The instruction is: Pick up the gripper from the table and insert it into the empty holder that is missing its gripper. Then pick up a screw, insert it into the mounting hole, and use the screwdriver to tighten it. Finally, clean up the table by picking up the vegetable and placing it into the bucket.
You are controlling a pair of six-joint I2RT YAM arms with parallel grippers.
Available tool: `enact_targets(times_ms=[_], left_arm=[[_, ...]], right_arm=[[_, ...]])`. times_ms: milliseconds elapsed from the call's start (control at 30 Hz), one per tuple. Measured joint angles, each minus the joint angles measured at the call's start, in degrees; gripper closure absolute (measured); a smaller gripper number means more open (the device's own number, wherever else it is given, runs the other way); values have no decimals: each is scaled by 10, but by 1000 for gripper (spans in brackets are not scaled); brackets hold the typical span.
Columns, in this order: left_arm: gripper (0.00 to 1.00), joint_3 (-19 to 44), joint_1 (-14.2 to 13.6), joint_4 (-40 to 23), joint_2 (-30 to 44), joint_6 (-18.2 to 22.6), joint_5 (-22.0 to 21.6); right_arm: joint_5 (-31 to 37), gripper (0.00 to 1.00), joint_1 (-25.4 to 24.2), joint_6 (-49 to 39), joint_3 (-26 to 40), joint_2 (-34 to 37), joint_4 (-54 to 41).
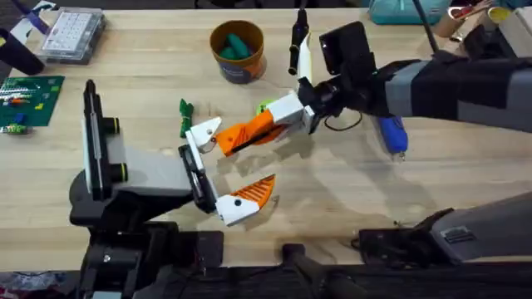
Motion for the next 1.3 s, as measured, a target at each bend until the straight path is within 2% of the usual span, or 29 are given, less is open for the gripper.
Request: enact_targets(times_ms=[767, 1300], left_arm=[[16, 0, 0, 0, 0, 0, 0], [16, 0, 0, 0, 0, 0, 0]], right_arm=[[-17, 986, 0, 22, 0, 0, 6], [-2, 985, 0, 32, 0, 0, 15]])
